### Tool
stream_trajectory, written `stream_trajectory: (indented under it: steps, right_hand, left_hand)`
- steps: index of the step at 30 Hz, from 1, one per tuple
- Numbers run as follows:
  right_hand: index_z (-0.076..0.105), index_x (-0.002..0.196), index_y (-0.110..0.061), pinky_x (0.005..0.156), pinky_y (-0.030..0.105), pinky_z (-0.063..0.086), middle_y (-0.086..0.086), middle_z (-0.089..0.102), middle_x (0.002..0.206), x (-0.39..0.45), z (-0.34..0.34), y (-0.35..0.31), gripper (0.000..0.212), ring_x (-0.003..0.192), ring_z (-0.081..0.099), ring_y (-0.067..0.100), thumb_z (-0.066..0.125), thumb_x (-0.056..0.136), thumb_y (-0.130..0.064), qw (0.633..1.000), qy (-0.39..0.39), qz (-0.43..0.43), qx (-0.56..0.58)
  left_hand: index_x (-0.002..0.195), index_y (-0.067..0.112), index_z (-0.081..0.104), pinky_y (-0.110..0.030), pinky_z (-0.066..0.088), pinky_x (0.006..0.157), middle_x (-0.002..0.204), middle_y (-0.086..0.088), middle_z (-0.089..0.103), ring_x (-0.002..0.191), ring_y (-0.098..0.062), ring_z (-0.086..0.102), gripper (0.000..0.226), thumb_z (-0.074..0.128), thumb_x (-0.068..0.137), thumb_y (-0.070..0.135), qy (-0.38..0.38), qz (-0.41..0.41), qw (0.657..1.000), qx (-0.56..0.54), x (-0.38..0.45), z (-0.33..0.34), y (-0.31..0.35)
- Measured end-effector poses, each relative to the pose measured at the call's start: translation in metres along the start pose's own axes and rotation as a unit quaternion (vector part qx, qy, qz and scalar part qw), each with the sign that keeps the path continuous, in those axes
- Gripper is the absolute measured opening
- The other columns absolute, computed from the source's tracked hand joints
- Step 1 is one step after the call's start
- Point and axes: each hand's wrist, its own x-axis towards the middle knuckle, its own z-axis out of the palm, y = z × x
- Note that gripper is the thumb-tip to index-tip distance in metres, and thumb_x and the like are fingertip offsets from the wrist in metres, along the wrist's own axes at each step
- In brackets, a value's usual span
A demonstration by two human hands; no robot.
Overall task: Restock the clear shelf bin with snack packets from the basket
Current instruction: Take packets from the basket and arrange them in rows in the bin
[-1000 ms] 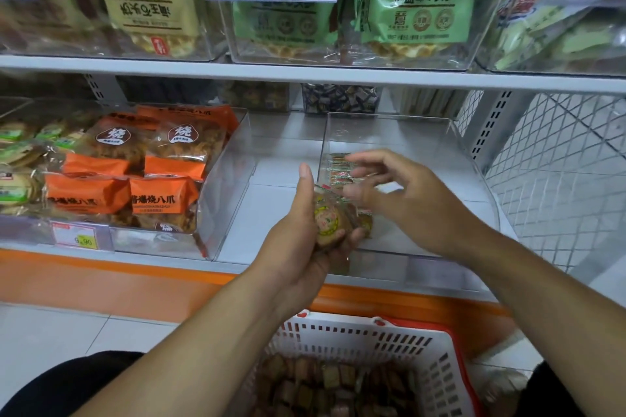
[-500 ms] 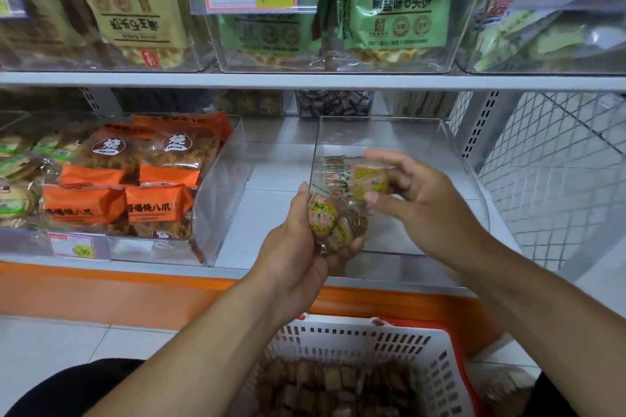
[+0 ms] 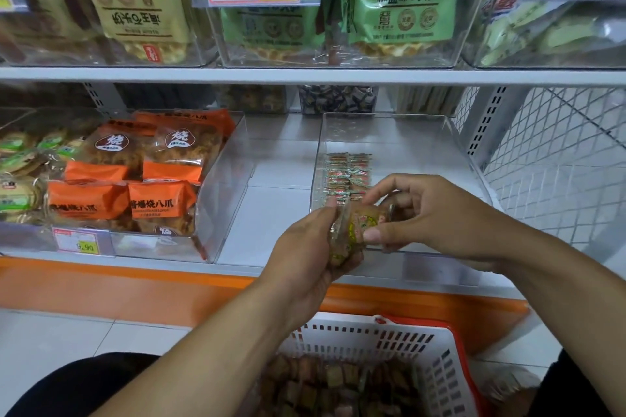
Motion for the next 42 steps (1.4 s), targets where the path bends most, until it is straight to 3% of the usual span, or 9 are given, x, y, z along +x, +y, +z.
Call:
stream_trajectory:
  steps: [5,8,12,16,21,28,35,39,42]
  right_hand:
    - [0.079,0.103,-0.013,0.07,0.027,0.06,0.014,0.076,0.097,-0.005,0.004,-0.006,0.033,0.083,0.075,0.022,0.084,0.07,-0.012,0.999,-0.03,0.014,0.024]
    - [0.075,0.112,-0.02,0.073,0.033,0.063,0.014,0.069,0.101,-0.002,0.017,-0.002,0.046,0.083,0.076,0.023,0.086,0.072,-0.001,0.998,0.054,0.021,0.002]
    - [0.066,0.124,-0.037,0.094,0.038,0.059,-0.009,0.071,0.107,-0.001,0.03,0.003,0.062,0.093,0.074,0.009,0.09,0.071,-0.017,0.993,0.077,0.024,-0.082]
    - [0.06,0.121,-0.055,0.096,0.036,0.057,-0.02,0.073,0.112,-0.001,0.043,0.008,0.065,0.1,0.072,0.005,0.089,0.074,-0.02,0.995,0.074,-0.002,-0.066]
    - [0.061,0.133,-0.04,0.09,0.037,0.059,-0.009,0.07,0.12,0.002,0.047,0.013,0.074,0.103,0.072,0.014,0.092,0.07,-0.017,0.995,0.096,0.006,-0.018]
    - [0.065,0.112,-0.022,0.068,0.023,0.059,-0.005,0.073,0.108,0.0,0.05,0.011,0.049,0.09,0.074,0.012,0.086,0.073,-0.002,0.998,0.052,0.015,0.036]
    - [0.063,0.123,-0.029,0.102,0.045,0.053,-0.004,0.072,0.117,0.001,0.032,0.003,0.055,0.111,0.069,0.016,0.086,0.075,-0.015,1.0,-0.014,-0.007,0.0]
    - [0.066,0.119,-0.025,0.103,0.05,0.051,0.004,0.073,0.117,0.0,0.016,0.003,0.053,0.111,0.07,0.024,0.086,0.072,-0.017,0.999,-0.027,-0.02,0.034]
    - [0.069,0.115,-0.027,0.095,0.042,0.057,0.005,0.073,0.116,0.001,0.006,0.004,0.049,0.107,0.071,0.024,0.084,0.073,-0.008,0.998,-0.033,-0.032,0.049]
  left_hand:
    - [0.107,0.014,0.074,-0.037,0.055,0.069,0.103,-0.021,0.076,0.081,-0.025,0.071,0.036,0.043,0.109,0.031,0.013,0.055,0.998,0.002,-0.002,0.002,-0.001]
    - [0.116,0.032,0.07,-0.033,0.058,0.062,0.102,-0.014,0.078,0.084,-0.027,0.076,0.026,0.047,0.108,0.023,0.008,0.119,0.993,-0.021,-0.004,0.004,0.0]
    - [0.133,0.033,0.061,-0.028,0.059,0.063,0.115,-0.012,0.075,0.089,-0.025,0.076,0.041,0.06,0.099,0.009,0.014,0.156,0.981,-0.111,-0.005,0.005,0.003]
    - [0.131,0.025,0.061,-0.031,0.062,0.065,0.117,-0.012,0.075,0.091,-0.026,0.077,0.039,0.057,0.099,0.004,0.017,0.147,0.976,-0.162,-0.004,0.003,0.007]
    - [0.127,0.017,0.063,-0.034,0.061,0.062,0.108,-0.01,0.078,0.087,-0.025,0.078,0.034,0.05,0.1,0.002,0.013,0.123,0.971,-0.203,0.001,-0.001,0.009]
    - [0.12,0.014,0.066,-0.038,0.063,0.068,0.11,-0.005,0.078,0.095,-0.024,0.077,0.024,0.053,0.101,0.011,0.013,0.109,0.973,-0.203,0.006,-0.002,0.011]
    - [0.122,0.02,0.065,-0.034,0.062,0.064,0.098,-0.01,0.078,0.079,-0.019,0.076,0.052,0.076,0.072,0.015,0.015,0.106,0.977,-0.185,0.007,-0.009,0.023]
    - [0.129,0.012,0.061,-0.026,0.063,0.076,0.118,-0.013,0.074,0.099,-0.023,0.077,0.039,0.058,0.094,-0.003,0.025,0.131,0.971,-0.201,0.012,-0.018,0.03]
    - [0.139,0.005,0.053,-0.028,0.061,0.083,0.12,-0.016,0.074,0.106,-0.027,0.075,0.038,0.052,0.101,0.003,0.005,0.115,0.973,-0.199,0.013,-0.019,0.032]
